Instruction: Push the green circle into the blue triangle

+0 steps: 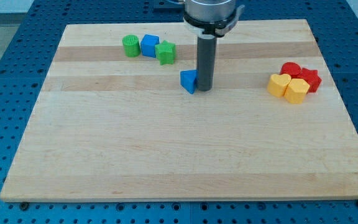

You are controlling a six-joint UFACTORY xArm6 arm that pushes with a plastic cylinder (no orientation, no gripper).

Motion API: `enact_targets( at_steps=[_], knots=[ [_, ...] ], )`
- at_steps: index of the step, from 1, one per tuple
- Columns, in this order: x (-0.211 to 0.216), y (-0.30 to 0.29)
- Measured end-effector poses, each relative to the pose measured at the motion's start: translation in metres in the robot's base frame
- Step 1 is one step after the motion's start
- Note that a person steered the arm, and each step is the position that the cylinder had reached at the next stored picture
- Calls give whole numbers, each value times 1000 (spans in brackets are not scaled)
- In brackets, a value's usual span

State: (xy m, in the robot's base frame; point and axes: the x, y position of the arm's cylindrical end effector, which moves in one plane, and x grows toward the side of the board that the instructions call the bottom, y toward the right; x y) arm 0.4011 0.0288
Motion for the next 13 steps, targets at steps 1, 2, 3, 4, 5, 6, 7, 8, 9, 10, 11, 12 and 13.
enact_targets(
  at_steps=[1,2,3,4,5,6,7,8,9,10,11,12,13],
  knots=[
    [-9,12],
    [-76,30],
    [-151,-2],
    [-175,-67],
    [-175,-139],
    [-169,-192],
    [-164,-177],
    [-152,-152],
    [-115,-151],
    [-90,-151],
    [-65,-151],
    [-40,-166],
    [-37,-223]
  ],
)
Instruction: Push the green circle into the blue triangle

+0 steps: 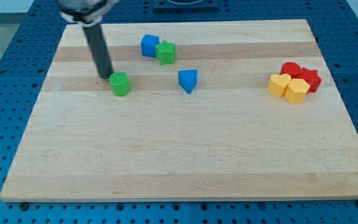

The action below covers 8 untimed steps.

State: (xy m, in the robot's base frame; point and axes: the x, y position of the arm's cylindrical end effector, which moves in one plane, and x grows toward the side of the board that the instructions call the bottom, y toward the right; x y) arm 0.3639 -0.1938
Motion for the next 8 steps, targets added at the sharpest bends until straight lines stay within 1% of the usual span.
enact_targets(
  at_steps=[1,2,4,5,7,8],
  knots=[
    [27,-9],
    [33,27],
    [27,103],
    [27,124],
    [27,140],
    [39,120]
  ],
)
